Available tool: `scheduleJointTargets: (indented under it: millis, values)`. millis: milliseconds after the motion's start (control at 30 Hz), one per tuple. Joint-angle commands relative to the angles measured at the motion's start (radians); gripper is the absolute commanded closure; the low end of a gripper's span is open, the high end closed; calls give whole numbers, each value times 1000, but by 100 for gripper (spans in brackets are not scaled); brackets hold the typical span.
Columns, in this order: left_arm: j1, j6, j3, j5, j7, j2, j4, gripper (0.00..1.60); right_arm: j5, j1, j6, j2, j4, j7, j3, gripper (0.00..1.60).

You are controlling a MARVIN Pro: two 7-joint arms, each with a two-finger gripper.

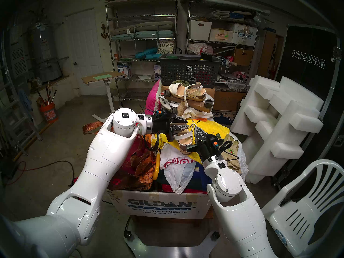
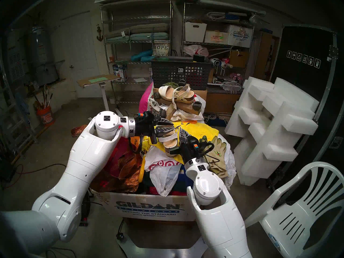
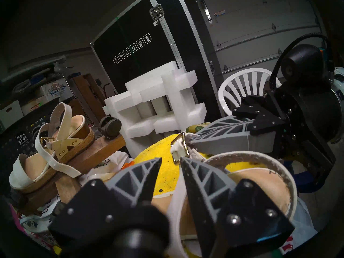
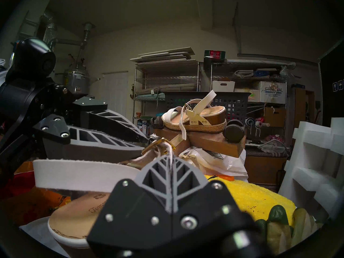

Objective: Unbuckle a shoe

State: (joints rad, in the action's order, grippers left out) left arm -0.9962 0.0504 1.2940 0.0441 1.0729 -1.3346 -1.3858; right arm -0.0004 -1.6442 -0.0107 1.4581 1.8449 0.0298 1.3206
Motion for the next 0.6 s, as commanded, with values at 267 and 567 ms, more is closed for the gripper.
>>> scheduleJointTargets:
  millis: [267,567]
  values:
    - [-10,-8,-6,2,-8,-3,-26,85,-3,3,-6,6,35,9,-3,160]
    - [-15,-17,-14,9,-15,0,-28,86,4,-1,-3,4,39,11,-5,160]
